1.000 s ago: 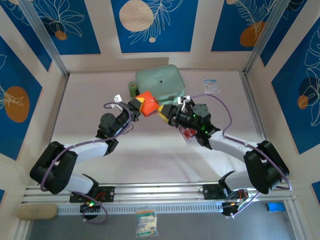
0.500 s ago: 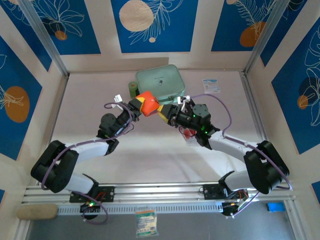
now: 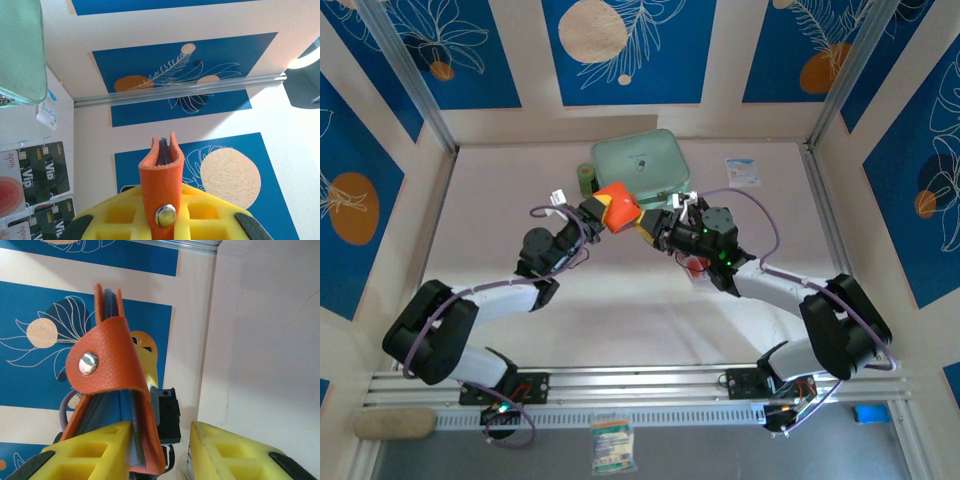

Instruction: Put the credit cards into the card holder

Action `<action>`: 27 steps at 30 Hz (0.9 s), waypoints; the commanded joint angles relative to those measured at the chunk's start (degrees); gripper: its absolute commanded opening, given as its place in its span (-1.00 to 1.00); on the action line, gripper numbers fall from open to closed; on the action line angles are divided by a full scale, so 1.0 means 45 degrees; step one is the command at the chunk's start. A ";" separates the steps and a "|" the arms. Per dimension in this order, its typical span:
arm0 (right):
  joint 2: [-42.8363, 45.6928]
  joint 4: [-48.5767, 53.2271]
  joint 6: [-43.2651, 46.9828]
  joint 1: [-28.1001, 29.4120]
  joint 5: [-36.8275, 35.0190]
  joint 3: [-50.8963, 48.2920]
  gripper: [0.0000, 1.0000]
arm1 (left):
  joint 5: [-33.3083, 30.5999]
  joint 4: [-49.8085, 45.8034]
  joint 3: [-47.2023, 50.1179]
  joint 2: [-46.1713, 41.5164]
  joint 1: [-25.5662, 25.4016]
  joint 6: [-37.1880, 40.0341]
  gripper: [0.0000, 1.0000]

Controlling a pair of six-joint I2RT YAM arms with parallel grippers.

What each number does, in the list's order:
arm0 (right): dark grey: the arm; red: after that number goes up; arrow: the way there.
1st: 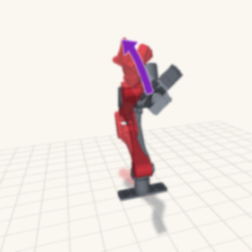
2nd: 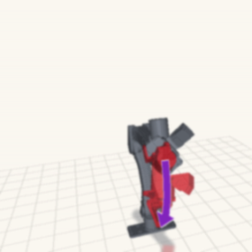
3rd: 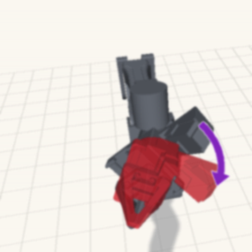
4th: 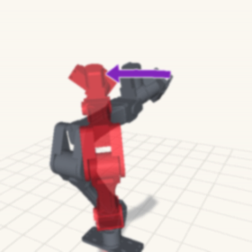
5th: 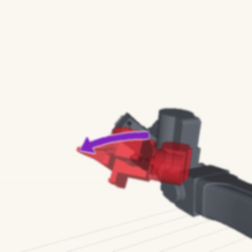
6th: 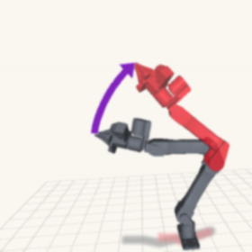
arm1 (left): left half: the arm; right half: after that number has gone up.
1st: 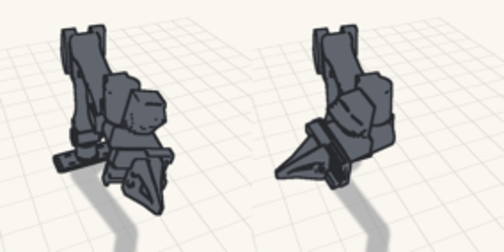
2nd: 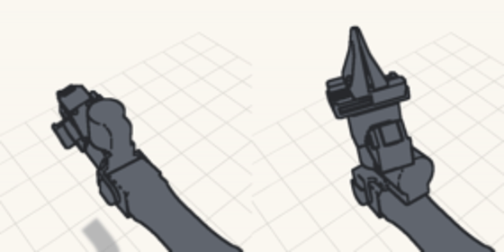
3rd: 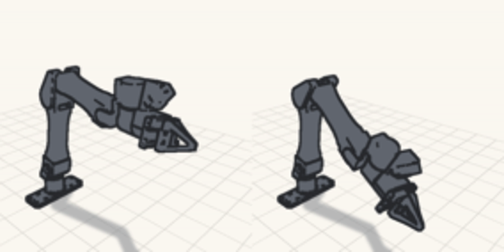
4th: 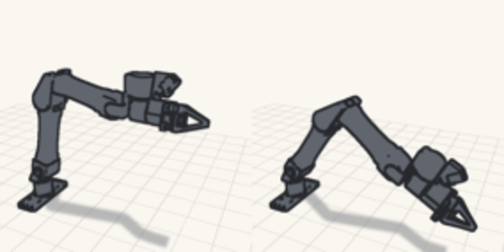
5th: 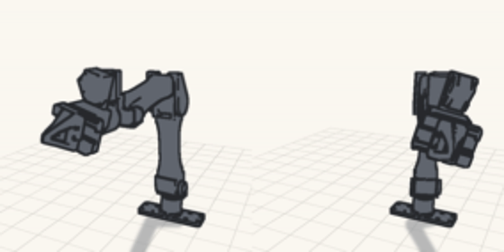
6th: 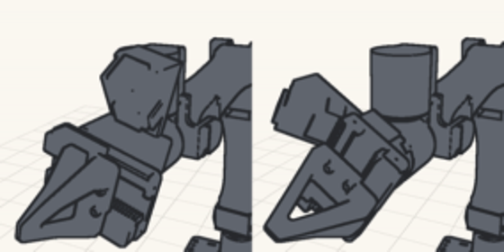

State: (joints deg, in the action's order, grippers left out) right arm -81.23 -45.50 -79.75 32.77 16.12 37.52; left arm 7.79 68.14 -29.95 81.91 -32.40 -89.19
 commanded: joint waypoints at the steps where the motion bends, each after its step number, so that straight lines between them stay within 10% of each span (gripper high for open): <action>1: -0.0238 -0.0663 -0.0160 -0.0130 0.0323 0.0428 -0.29 | 0.0051 0.0864 -0.0356 0.0133 -0.0260 -0.0160 -1.00; 11: -0.0453 -0.1120 -0.0035 -0.0406 0.1044 0.0365 -1.00 | 0.0652 0.0424 -0.0143 0.0097 -0.0280 0.0390 -1.00; 19: 0.0541 -0.0309 0.1685 -0.0660 0.0766 -0.0863 -1.00 | 0.1510 -0.5363 -0.0169 -0.2677 0.0331 0.3547 0.95; 27: 0.1399 0.1510 0.4506 -0.0116 -0.0053 -0.1453 -1.00 | 0.0275 -1.7035 -0.4209 -0.4407 0.0365 0.9036 1.00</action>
State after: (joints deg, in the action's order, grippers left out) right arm -77.36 -42.37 -67.18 30.83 18.24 31.33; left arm 11.29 14.90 -42.30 61.60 -31.14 -60.66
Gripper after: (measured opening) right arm 0.055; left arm 0.998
